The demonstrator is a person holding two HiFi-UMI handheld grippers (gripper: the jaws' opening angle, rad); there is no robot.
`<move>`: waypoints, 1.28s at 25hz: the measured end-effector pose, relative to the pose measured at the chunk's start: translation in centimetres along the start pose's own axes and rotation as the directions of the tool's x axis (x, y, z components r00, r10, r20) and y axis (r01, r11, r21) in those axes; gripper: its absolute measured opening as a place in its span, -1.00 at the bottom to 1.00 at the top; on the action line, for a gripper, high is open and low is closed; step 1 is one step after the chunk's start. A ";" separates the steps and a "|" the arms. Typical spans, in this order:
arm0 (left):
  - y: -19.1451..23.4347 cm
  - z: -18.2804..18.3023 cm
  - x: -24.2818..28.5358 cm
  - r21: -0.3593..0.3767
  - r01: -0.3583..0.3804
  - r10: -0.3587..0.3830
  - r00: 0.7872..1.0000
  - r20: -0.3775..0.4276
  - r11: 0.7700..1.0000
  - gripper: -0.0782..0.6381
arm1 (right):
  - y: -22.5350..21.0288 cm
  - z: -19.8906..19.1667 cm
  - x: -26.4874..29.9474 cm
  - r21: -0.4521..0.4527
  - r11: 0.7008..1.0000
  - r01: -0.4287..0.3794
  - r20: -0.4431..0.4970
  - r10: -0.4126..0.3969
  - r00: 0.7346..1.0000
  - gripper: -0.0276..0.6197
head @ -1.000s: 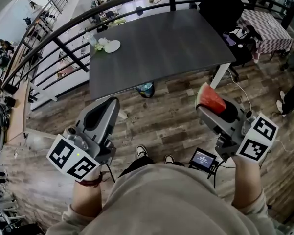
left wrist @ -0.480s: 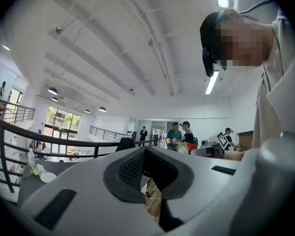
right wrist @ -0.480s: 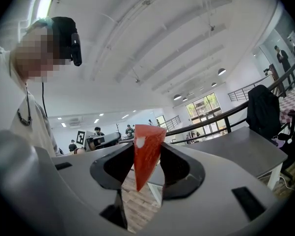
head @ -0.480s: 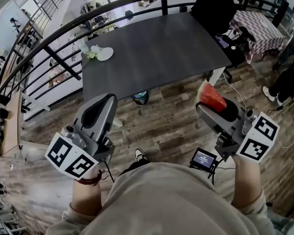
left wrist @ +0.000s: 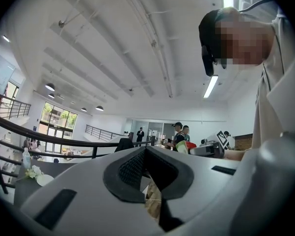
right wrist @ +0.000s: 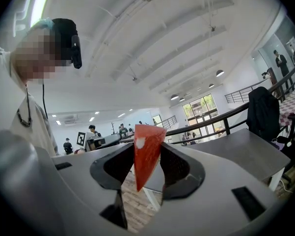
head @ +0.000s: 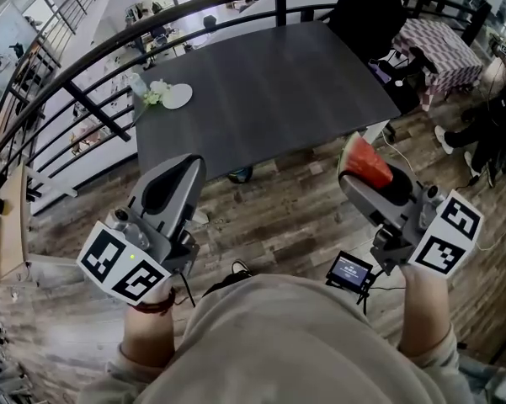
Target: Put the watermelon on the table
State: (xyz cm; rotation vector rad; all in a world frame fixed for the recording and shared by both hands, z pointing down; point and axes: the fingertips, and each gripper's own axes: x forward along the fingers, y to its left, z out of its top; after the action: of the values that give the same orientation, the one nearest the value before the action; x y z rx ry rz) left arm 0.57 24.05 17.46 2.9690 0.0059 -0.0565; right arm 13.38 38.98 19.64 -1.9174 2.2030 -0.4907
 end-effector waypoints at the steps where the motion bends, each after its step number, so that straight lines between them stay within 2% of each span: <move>1: 0.7 0.1 -0.1 -0.002 0.002 -0.002 1.000 0.003 1.000 -0.77 | 0.1 0.1 0.7 -0.004 1.000 0.001 -0.001 -0.001 1.000 -0.35; 12: 8.2 1.1 -2.7 -0.030 0.028 -0.027 1.000 0.006 0.999 -0.77 | 2.6 1.0 9.1 -0.024 1.000 0.012 -0.029 -0.012 0.999 -0.35; 25: 17.0 -0.1 -9.2 -0.056 -0.014 0.012 1.000 -0.023 0.998 -0.77 | 5.8 0.3 20.5 -0.001 0.997 -0.071 -0.096 0.070 0.993 -0.35; 32: 20.1 -1.1 -10.4 -0.046 -0.024 0.022 0.999 -0.032 0.999 -0.77 | 5.1 -0.6 25.0 0.018 0.994 -0.106 -0.114 0.107 0.988 -0.35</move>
State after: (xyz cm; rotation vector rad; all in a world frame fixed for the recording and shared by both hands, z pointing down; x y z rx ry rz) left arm -9.67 4.40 22.37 2.9231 -0.0227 -0.0066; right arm 4.64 14.98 20.31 -1.7956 2.3529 -0.6097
